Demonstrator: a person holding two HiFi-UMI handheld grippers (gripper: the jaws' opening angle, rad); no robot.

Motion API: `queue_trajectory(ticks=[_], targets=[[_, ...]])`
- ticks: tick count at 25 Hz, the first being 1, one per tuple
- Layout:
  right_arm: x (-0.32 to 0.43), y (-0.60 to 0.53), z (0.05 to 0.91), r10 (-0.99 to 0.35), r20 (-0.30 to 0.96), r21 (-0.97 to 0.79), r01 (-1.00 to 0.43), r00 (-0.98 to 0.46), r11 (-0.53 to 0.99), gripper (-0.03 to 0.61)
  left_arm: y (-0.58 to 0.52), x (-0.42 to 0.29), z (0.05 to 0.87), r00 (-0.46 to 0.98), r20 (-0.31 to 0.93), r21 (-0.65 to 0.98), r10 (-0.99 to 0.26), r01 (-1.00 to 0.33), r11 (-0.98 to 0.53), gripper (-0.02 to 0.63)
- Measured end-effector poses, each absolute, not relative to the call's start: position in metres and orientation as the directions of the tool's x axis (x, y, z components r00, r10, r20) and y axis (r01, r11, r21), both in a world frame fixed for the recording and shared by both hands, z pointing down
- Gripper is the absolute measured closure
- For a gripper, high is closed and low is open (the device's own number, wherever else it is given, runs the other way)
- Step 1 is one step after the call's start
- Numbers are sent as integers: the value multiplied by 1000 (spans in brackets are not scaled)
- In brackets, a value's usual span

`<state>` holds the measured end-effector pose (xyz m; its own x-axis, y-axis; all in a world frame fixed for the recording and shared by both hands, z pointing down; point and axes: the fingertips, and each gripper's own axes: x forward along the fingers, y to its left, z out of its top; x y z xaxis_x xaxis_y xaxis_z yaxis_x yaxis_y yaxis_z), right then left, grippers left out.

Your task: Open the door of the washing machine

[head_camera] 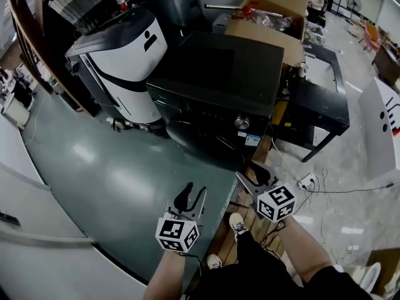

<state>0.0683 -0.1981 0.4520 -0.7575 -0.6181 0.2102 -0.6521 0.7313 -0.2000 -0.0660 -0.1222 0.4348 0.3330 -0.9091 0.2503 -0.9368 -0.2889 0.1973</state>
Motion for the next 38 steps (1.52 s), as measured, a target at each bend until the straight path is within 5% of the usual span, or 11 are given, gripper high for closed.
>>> queue_trajectory(ticks=[38], targets=[[35,-376,680,-420,490,-246,-584,-764,774,383,-303,-65,590,281,397,247,-874,-950,-192,418]])
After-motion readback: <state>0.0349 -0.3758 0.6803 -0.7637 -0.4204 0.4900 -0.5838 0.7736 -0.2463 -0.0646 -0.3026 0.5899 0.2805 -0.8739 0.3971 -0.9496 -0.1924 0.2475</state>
